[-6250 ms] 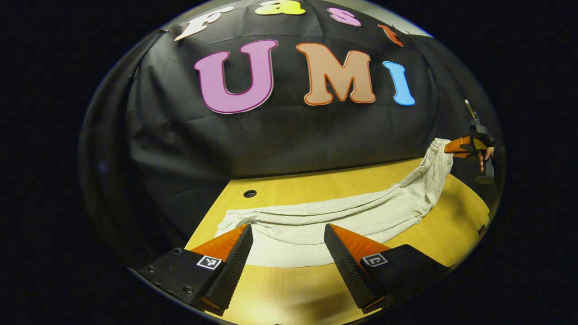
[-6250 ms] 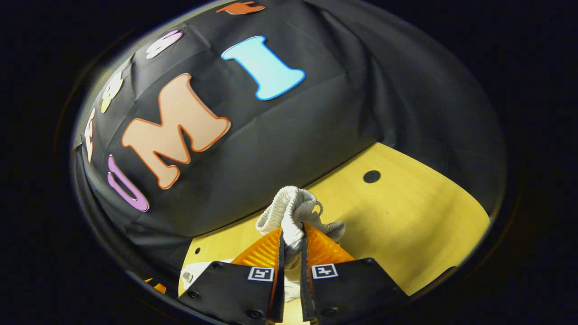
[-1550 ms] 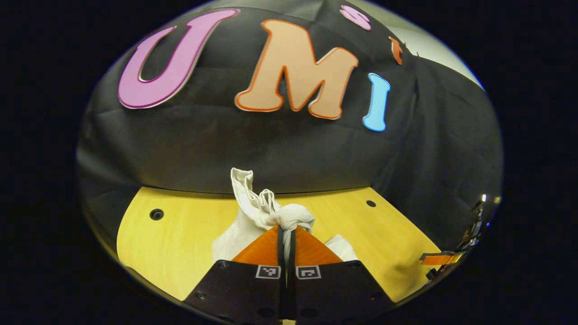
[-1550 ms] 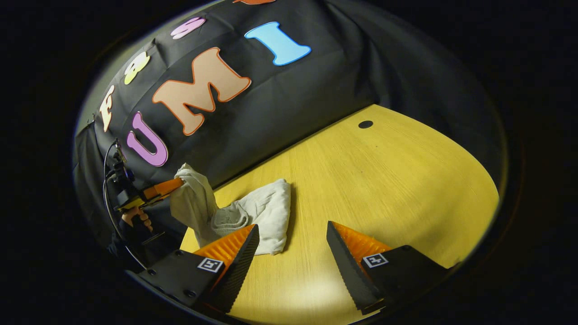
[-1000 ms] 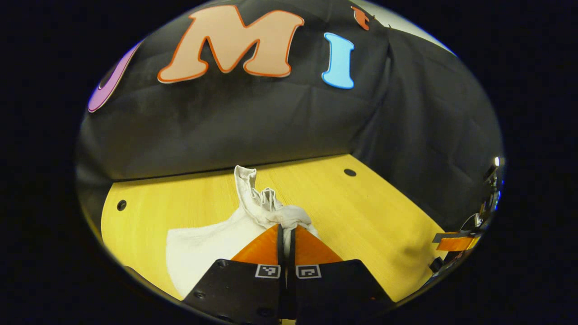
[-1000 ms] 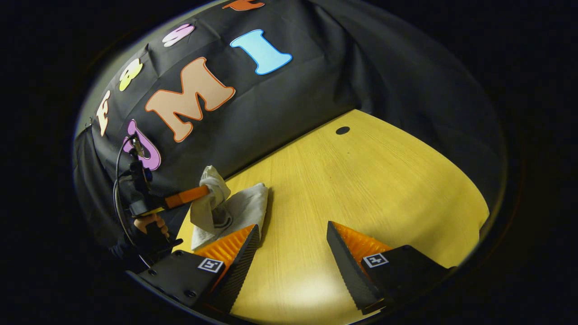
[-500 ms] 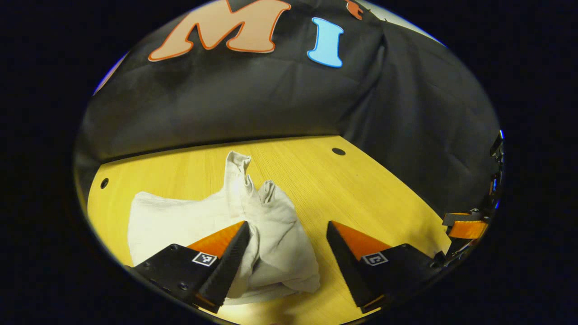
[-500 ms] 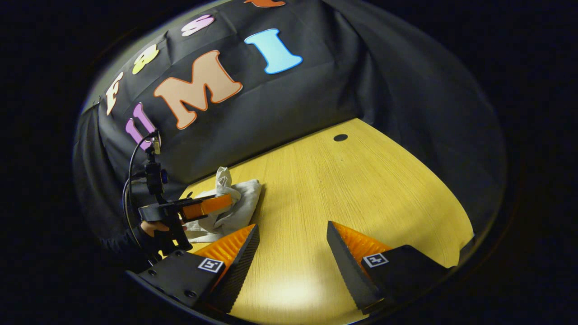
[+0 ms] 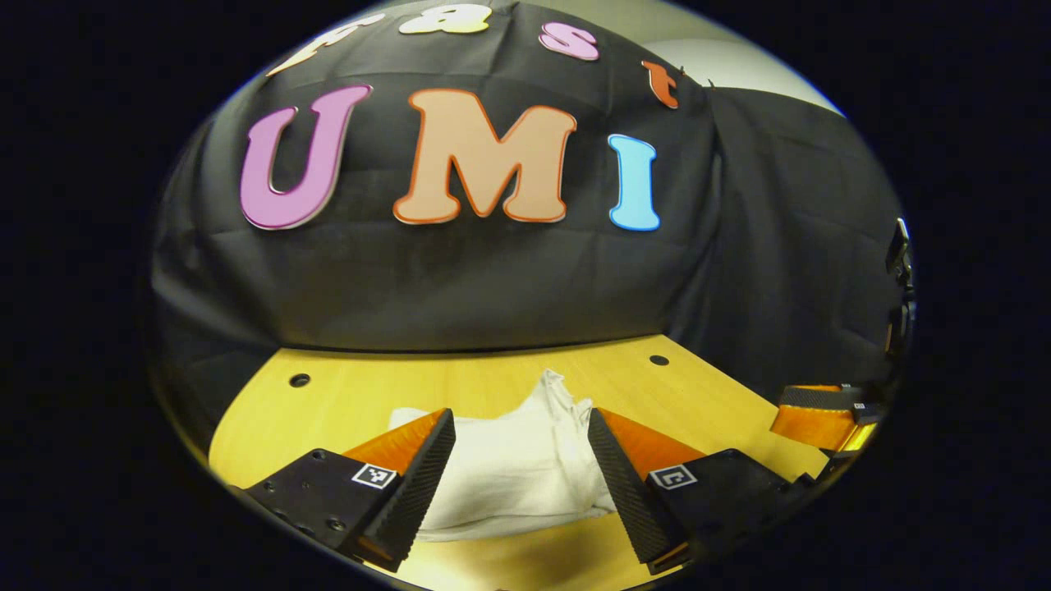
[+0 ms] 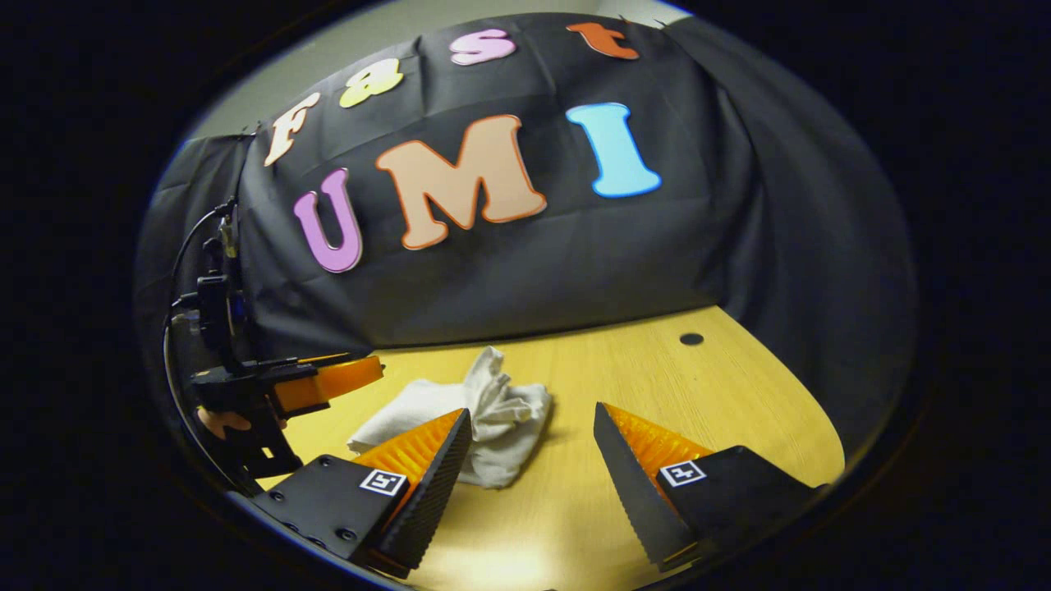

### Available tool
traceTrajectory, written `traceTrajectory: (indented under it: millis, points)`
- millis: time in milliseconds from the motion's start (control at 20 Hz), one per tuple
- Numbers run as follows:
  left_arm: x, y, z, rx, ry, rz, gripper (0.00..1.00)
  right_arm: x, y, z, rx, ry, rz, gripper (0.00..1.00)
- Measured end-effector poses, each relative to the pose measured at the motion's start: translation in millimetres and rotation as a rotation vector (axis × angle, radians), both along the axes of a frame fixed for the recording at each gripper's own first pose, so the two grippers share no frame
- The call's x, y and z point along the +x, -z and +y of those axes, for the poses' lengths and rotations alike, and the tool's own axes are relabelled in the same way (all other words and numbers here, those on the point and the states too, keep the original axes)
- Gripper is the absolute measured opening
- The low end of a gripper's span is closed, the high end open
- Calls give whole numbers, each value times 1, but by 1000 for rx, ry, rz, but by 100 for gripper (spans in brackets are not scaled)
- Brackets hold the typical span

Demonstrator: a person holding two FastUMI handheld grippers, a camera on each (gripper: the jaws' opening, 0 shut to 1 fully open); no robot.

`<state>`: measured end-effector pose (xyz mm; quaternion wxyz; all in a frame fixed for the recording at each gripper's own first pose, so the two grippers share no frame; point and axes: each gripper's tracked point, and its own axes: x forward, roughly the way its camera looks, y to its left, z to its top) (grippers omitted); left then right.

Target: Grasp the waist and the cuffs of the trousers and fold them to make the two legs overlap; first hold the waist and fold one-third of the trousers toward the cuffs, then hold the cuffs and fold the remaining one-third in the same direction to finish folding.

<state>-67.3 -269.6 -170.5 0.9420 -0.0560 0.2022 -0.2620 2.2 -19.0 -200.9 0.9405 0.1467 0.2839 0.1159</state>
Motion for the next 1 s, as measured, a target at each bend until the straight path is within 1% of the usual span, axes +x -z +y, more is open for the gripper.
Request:
traceTrajectory:
  millis: [100, 200, 300, 450, 650, 700, 800, 850, 900, 950, 1000]
  points:
    - [-6, -17, 39, 6, -60, -26, 95, 5, -15, 26, -59, -42, -69, 96]
    - [-11, -30, 80, 38, -126, -53, 95, 4, -40, 49, -92, -52, -135, 96]
    - [-10, -43, 123, 70, -204, -96, 96, 16, -65, 70, -120, -29, -211, 96]
    - [-5, -55, 160, 79, -270, -155, 95, 22, -84, 84, -140, 11, -264, 98]
    - [-6, -73, 201, 113, -323, -214, 95, 24, -97, 87, -146, 54, -281, 98]
    - [-5, -81, 206, 115, -326, -236, 97, 25, -101, 85, -157, 61, -292, 98]
    - [-6, -90, 207, 116, -314, -263, 93, 27, -110, 80, -187, 80, -316, 98]
    - [-7, -94, 204, 107, -298, -268, 93, 26, -114, 78, -196, 87, -325, 98]
    - [-9, -95, 204, 100, -293, -269, 95, 25, -117, 76, -200, 95, -332, 98]
    - [-9, -95, 204, 91, -288, -268, 94, 23, -119, 75, -198, 104, -339, 98]
    - [-9, -97, 205, 86, -290, -268, 96, 22, -121, 72, -196, 118, -338, 98]
